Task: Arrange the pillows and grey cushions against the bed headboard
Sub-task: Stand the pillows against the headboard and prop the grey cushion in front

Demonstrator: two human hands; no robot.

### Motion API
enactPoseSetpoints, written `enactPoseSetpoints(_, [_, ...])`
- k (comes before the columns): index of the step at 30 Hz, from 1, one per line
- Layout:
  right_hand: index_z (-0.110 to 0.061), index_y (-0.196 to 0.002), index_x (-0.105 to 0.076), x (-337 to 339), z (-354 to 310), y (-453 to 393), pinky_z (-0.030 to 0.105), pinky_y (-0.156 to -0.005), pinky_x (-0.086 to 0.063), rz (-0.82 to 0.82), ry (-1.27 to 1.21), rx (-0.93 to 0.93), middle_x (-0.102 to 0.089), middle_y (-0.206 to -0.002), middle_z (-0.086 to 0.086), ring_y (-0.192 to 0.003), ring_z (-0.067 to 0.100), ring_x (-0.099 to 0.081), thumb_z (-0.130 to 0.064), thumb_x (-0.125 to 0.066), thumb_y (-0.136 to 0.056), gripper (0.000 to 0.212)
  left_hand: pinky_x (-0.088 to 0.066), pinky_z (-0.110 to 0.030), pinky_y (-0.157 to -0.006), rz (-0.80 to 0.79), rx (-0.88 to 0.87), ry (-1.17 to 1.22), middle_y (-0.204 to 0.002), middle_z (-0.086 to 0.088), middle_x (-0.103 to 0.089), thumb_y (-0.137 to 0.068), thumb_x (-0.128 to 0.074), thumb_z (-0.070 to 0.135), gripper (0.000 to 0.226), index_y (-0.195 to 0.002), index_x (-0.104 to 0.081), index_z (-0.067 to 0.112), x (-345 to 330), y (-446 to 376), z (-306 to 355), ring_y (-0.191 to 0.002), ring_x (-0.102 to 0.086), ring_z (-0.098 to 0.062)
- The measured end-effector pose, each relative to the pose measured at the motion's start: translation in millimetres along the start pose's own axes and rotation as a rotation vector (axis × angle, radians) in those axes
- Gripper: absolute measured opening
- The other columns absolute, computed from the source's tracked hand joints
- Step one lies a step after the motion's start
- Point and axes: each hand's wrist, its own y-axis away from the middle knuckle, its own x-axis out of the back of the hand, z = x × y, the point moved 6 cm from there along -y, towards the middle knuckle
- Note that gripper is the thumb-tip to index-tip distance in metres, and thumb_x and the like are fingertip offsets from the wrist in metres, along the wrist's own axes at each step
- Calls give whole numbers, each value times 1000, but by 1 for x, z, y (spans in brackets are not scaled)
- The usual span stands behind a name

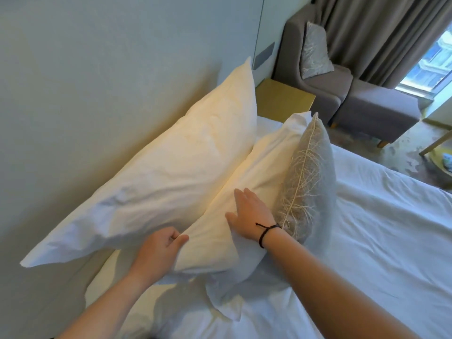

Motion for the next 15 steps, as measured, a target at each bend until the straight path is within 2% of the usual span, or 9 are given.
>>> enactPoseSetpoints(2, [-17, -152, -18, -23, -3, 11, 49, -117, -25, -85, -82, -14, -6, -162, 7, -149, 31, -5, -50, -44, -96, 70, -34, -23, -51, -17, 20, -84, -54, 2, -54, -91, -65, 37, 37, -62, -55, 16, 0, -1, -9, -55, -51, -6])
enactPoseSetpoints(4, [-18, -155, -13, -30, -1, 12, 47, -120, -16, -98, -85, 4, 2, -164, 3, -149, 29, 6, -52, -41, -98, 72, -36, -30, -53, -36, 4, -167, -55, 2, -56, -92, -63, 42, 40, -60, -53, 18, -3, -4, -9, -57, -53, -7])
enactPoseSetpoints(8, [-24, -152, -24, -2, 14, 4, 48, -117, -22, -113, -12, 68, -8, -163, 4, -148, 29, -11, -54, -47, -94, 70, -42, -35, -55, -111, -55, -332, -57, 3, -59, -90, -56, 55, 44, -64, -52, 21, -10, -16, 5, -58, -55, -8])
enactPoseSetpoints(11, [-34, -148, -31, 39, 41, 1, 50, -120, -12, 116, 90, 77, -11, -164, 0, -149, 21, -8, -57, -49, -90, 66, -43, -32, -56, -215, -65, -399, -65, 5, -62, -87, -50, 65, 40, -74, -54, 28, -18, -32, 25, -63, -57, -9])
enactPoseSetpoints(13, [-37, -148, -29, 67, 78, 2, 51, -119, -5, 301, 52, -69, -7, -164, -1, -150, 21, -3, -56, -52, -88, 67, -50, -33, -65, -289, -67, -361, -73, 8, -66, -87, -50, 65, 33, -85, -54, 32, -29, -47, 47, -71, -61, -11])
enactPoseSetpoints(15, [-39, -149, -21, 79, 123, 7, 55, -119, -10, 362, -60, -300, -2, -164, 2, -150, 27, -3, -54, -59, -83, 78, -52, -33, -69, -331, -80, -290, -80, 12, -67, -88, -51, 63, 29, -97, -54, 36, -41, -66, 74, -75, -62, -9])
